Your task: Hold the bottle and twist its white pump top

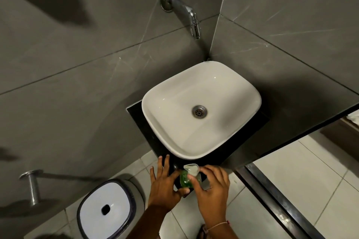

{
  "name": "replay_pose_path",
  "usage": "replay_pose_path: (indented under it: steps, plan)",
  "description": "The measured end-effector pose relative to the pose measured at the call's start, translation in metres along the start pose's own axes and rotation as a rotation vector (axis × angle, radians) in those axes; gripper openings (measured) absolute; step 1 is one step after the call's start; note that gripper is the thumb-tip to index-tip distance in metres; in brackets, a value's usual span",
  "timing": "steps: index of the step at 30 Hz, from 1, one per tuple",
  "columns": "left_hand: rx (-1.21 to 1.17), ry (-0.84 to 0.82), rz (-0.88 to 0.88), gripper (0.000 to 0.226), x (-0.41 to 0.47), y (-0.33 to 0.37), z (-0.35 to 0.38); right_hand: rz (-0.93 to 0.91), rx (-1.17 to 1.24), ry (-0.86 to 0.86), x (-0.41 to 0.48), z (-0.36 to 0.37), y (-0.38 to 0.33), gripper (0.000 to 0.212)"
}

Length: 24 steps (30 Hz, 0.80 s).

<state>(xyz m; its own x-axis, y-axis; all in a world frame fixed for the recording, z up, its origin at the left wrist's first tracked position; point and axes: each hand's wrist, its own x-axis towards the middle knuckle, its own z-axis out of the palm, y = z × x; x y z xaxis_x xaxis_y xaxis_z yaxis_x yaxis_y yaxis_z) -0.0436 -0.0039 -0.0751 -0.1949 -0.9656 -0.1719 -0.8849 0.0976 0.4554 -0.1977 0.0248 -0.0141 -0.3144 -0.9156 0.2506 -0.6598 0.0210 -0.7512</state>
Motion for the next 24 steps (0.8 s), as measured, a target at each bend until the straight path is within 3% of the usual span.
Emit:
replay_pose_path:
  steps: [9,16,20,24]
  plan:
    - [0.028,0.011,0.015,0.071,-0.002,0.0,0.0,0.028,-0.087,-0.094,-0.012,0.014,0.021,0.037]
    - [0.061,-0.025,0.001,0.058,-0.002,0.001,0.002,0.11,-0.101,-0.088,-0.012,0.023,0.013,0.036]
    - [0.037,0.018,0.013,0.043,-0.002,0.001,0.001,0.118,-0.056,-0.084,-0.014,0.02,0.008,0.047]
    - [0.043,0.0,0.009,0.05,-0.001,0.0,0.002,0.039,-0.027,-0.177,-0.015,0.013,0.011,0.054]
